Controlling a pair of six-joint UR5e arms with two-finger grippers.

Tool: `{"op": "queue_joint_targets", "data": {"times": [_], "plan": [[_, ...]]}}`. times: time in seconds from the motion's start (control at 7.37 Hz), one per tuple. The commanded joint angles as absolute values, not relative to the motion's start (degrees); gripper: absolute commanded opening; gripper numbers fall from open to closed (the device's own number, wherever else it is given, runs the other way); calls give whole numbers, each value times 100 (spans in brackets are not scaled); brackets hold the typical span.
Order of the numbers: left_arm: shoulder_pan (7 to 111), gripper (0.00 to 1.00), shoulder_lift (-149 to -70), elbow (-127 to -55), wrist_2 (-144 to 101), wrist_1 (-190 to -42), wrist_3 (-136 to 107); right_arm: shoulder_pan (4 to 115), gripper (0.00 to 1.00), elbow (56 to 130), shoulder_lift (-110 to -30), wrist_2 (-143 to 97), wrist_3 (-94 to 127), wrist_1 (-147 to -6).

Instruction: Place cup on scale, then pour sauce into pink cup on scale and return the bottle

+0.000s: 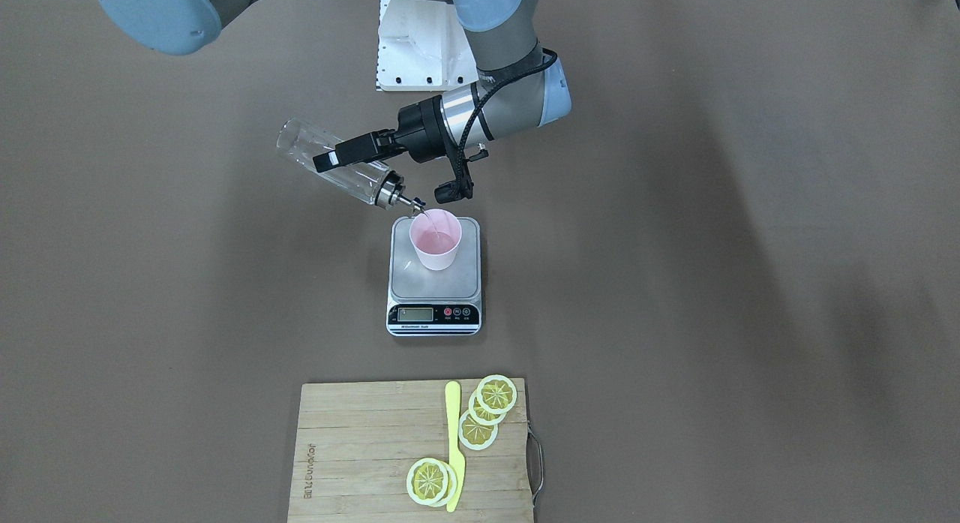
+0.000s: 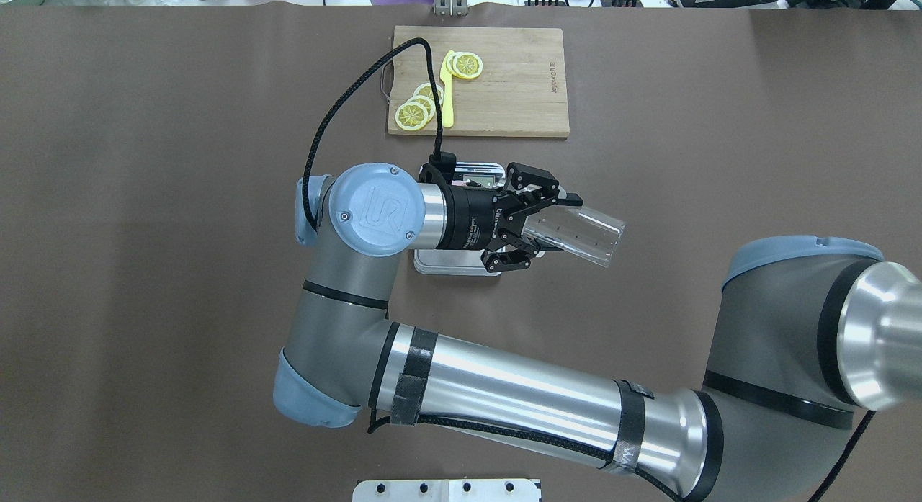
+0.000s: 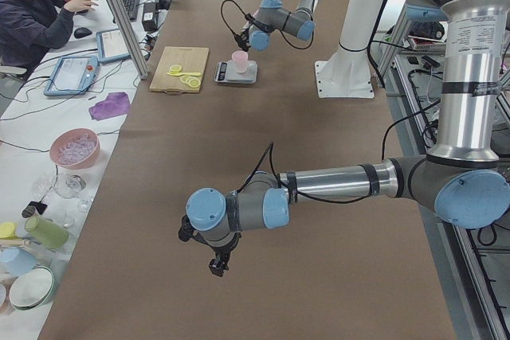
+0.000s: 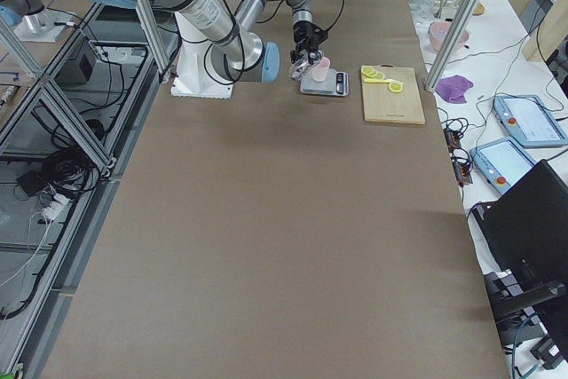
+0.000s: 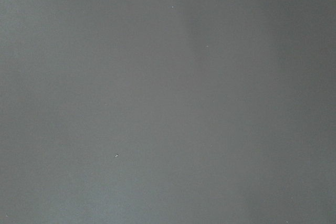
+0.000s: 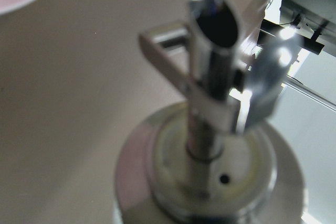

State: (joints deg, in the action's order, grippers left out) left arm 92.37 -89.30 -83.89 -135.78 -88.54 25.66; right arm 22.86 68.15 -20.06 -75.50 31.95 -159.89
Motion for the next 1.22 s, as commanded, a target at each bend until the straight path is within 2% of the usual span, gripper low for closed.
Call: {"op": "queue_joint_targets", "data": {"times": [0.0, 1.09], "plan": [[9237, 98, -8930, -8394, -13579, -8859, 2566, 2276, 0, 6811, -2004, -7550, 3295, -15987], [9246, 98, -8930, -8420, -13579, -8859, 2566, 2268, 0, 6847, -2013, -7532, 3305, -15900]]}}
